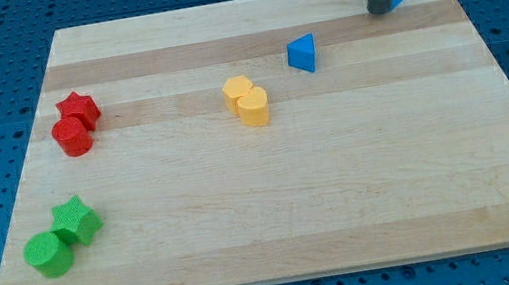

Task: Point your arm at blue triangle

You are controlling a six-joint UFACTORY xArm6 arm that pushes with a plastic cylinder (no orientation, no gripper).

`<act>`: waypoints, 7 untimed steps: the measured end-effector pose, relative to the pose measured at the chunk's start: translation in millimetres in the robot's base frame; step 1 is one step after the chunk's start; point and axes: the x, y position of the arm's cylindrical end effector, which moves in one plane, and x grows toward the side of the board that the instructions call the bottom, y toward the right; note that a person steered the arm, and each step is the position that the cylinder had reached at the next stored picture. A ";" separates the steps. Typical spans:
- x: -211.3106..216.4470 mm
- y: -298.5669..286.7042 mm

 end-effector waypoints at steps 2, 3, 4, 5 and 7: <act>-12.6 0.0; -14.1 0.0; -8.2 0.0; 17.9 -0.6; 66.9 -20.3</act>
